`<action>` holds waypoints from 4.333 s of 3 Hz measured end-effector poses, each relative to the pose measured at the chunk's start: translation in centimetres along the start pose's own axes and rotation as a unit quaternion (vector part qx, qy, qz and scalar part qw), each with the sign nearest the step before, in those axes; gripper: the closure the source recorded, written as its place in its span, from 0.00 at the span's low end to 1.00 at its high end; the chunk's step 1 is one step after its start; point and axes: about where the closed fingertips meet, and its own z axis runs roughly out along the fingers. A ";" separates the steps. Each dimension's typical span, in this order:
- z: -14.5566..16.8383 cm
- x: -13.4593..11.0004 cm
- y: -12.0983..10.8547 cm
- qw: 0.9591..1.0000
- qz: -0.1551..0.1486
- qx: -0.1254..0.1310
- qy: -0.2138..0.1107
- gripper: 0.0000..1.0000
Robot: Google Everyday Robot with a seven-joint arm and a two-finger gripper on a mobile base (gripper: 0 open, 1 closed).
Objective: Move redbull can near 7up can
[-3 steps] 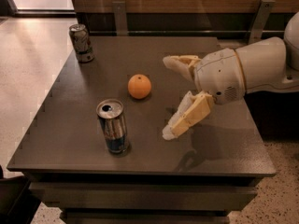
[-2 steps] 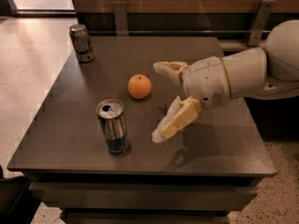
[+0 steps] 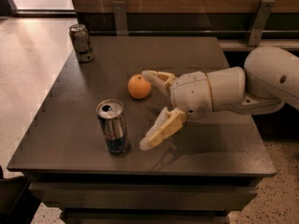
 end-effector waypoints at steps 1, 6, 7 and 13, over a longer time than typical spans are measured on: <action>0.2 0.6 0.5 1.000 -0.007 0.007 -0.029 0.00; 5.5 1.3 3.1 0.998 0.003 -0.028 -0.052 0.36; 6.8 1.0 3.5 0.998 -0.002 -0.045 -0.049 0.60; 2.7 -6.0 -3.9 0.998 0.038 -0.031 -0.045 1.00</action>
Offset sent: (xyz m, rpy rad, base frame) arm -0.0169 -0.0025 -0.0177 0.1549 -0.0412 -0.0341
